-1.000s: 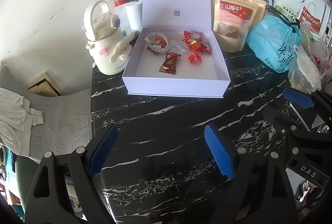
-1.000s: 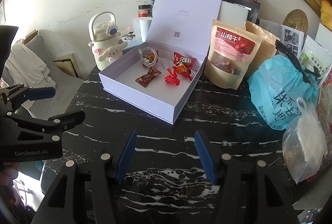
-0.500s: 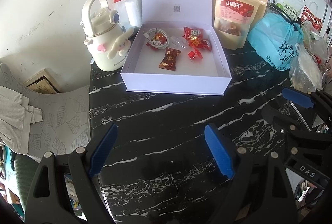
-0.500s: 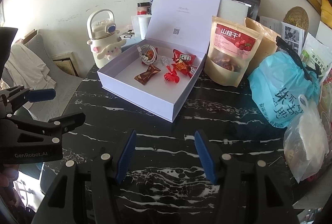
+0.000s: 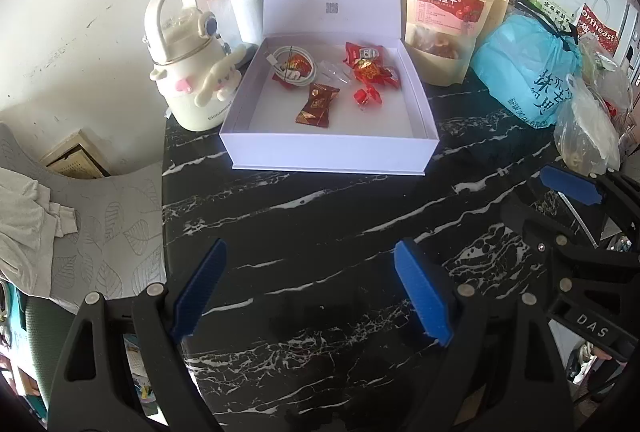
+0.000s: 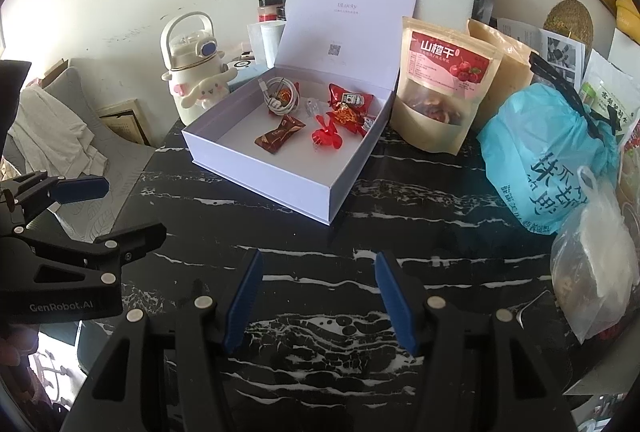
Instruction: Organize objects
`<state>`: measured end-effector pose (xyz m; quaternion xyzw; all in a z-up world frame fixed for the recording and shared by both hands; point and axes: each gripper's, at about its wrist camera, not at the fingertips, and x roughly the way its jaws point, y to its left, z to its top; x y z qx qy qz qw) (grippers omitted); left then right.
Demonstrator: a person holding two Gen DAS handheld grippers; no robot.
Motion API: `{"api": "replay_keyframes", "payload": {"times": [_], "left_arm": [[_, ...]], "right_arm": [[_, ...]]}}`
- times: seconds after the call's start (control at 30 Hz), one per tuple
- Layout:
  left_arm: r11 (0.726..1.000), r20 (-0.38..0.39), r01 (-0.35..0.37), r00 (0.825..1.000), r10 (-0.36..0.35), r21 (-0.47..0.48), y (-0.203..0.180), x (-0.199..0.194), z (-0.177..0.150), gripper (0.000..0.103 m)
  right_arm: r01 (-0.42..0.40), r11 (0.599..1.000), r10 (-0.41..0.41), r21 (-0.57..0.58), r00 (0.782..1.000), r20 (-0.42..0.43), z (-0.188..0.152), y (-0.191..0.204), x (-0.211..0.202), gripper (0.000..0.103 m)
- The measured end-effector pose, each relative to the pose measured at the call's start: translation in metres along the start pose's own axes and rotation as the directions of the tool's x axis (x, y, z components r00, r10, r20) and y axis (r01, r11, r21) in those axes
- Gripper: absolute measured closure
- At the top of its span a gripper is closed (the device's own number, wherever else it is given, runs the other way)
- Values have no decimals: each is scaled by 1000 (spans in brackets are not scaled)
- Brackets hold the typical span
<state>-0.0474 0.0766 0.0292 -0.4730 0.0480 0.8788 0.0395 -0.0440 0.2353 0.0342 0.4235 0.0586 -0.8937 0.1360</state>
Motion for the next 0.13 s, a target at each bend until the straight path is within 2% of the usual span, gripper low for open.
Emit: {"api": "replay_keyframes", "payload": {"times": [0.13], "left_arm": [[1000,-13,12,1000,-12,-2,-1,4,-2,17]], "right_arm": [[-11,1000,11,10,1000,-14,-4,1,6,44]]}}
